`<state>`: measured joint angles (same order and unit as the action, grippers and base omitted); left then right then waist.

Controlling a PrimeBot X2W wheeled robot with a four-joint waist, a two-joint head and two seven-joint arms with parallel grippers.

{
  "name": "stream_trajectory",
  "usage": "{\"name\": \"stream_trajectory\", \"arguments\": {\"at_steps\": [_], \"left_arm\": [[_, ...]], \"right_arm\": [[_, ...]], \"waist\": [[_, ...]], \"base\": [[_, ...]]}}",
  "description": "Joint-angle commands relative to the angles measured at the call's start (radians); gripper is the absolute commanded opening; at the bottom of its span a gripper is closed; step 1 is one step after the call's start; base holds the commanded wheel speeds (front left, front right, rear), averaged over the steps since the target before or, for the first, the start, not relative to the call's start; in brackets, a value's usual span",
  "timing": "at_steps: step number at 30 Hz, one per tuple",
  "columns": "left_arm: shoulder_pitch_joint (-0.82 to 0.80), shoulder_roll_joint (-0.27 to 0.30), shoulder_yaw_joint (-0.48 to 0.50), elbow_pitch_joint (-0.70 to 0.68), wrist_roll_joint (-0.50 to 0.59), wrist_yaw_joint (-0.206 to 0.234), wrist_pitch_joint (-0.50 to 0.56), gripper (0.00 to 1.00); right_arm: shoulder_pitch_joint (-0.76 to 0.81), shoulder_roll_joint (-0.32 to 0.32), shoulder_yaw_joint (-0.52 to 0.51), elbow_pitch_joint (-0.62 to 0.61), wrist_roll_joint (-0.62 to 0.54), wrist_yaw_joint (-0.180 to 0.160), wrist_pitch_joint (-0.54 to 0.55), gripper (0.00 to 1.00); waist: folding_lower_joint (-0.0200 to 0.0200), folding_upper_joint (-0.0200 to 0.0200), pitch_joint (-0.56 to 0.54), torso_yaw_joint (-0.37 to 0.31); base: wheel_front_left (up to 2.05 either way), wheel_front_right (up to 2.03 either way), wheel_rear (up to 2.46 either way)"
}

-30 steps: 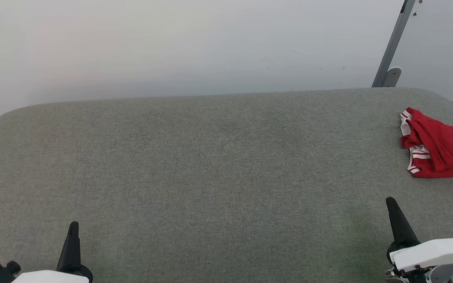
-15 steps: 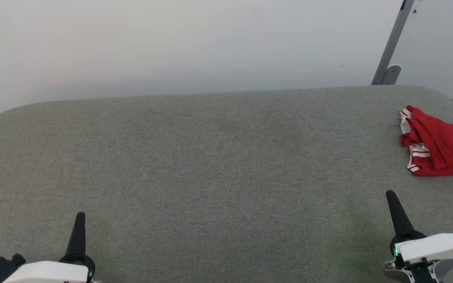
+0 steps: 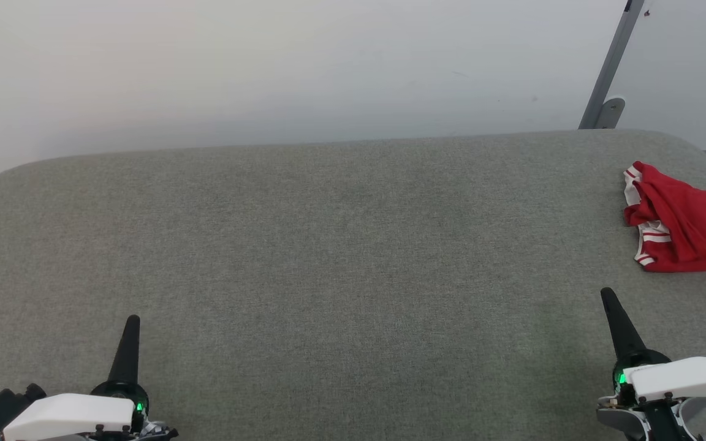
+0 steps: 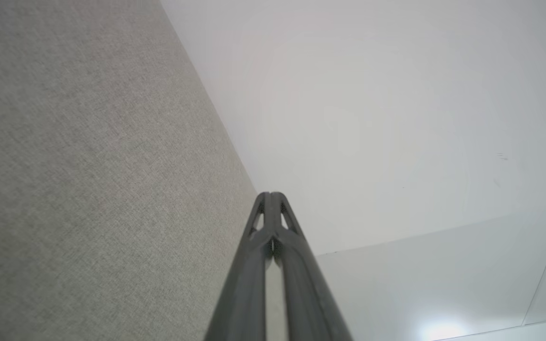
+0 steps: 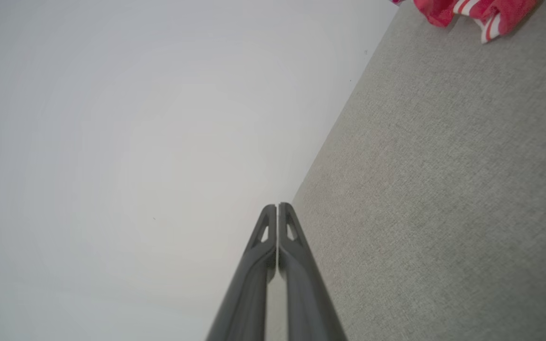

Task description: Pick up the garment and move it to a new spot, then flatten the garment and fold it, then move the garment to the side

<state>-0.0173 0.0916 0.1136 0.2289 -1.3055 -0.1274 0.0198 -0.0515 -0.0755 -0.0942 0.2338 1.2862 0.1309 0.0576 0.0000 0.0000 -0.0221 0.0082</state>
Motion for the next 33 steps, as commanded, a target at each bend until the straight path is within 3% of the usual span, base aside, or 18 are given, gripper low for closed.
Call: {"name": "stream_trajectory", "arguments": {"at_steps": [1,33], "left_arm": [[-0.023,-0.001,0.003,-0.003,-0.022,-0.004,0.009,0.00],[-0.079,-0.031,0.002,0.011,-0.234,-0.005,0.074,0.00]], "right_arm": [[-0.019,0.001,-0.002,-0.003,0.024,0.000,0.006,0.00],[-0.049,0.021,-0.017,0.009,0.245,0.000,0.044,0.00]], "waist": [[0.0000,0.0000,0.001,0.000],[0.0000,0.0000,0.017,-0.006]], "base": [[0.00,0.00,0.00],[0.00,0.00,0.00]]}}
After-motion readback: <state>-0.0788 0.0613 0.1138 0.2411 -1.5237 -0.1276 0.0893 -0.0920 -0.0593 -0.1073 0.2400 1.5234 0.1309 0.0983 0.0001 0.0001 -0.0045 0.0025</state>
